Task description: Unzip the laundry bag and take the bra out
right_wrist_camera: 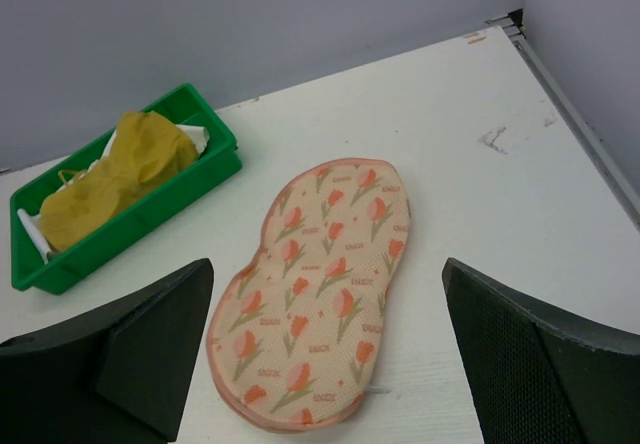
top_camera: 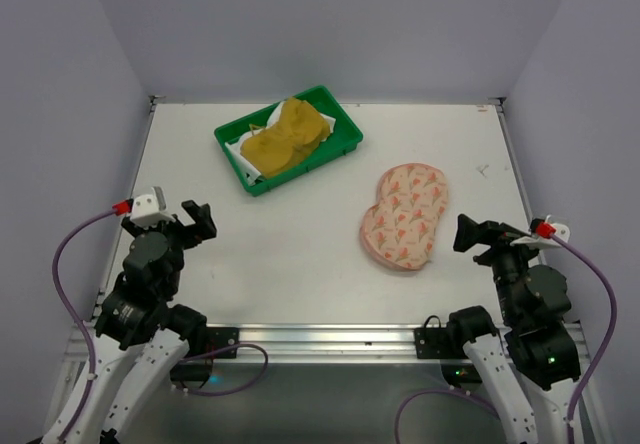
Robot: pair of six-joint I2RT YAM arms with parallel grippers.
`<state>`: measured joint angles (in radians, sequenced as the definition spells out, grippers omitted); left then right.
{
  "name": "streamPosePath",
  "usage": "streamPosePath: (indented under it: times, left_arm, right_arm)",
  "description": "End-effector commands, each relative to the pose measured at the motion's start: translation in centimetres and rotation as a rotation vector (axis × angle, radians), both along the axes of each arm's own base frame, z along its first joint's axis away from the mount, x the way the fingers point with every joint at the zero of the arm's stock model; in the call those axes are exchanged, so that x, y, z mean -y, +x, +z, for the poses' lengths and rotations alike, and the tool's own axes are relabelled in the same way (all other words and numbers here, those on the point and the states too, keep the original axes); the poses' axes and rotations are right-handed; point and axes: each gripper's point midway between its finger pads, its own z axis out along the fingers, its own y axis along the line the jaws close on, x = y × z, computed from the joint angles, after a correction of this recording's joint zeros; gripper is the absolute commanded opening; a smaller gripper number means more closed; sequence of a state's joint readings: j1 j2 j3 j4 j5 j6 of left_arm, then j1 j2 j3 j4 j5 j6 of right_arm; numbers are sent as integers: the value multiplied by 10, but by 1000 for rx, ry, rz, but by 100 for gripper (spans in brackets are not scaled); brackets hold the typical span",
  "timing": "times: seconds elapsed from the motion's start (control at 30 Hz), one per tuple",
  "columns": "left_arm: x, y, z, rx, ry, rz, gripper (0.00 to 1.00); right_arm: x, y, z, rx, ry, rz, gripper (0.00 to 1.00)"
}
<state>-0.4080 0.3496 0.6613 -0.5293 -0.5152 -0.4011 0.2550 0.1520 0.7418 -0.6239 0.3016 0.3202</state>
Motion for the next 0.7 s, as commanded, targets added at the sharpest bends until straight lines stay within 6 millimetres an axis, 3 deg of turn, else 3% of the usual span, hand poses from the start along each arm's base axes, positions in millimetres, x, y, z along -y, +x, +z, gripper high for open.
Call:
streamPosePath:
  times: [0.0,0.67]
  left_arm:
    - [-13,-3,-3,42,-15,68,100]
    - [-24,-13,-1,109,-63,119,100]
  right_arm:
    - [10,-1,3,22,-8,-54,99]
    - [6,3,-3,-5,12,-42,99]
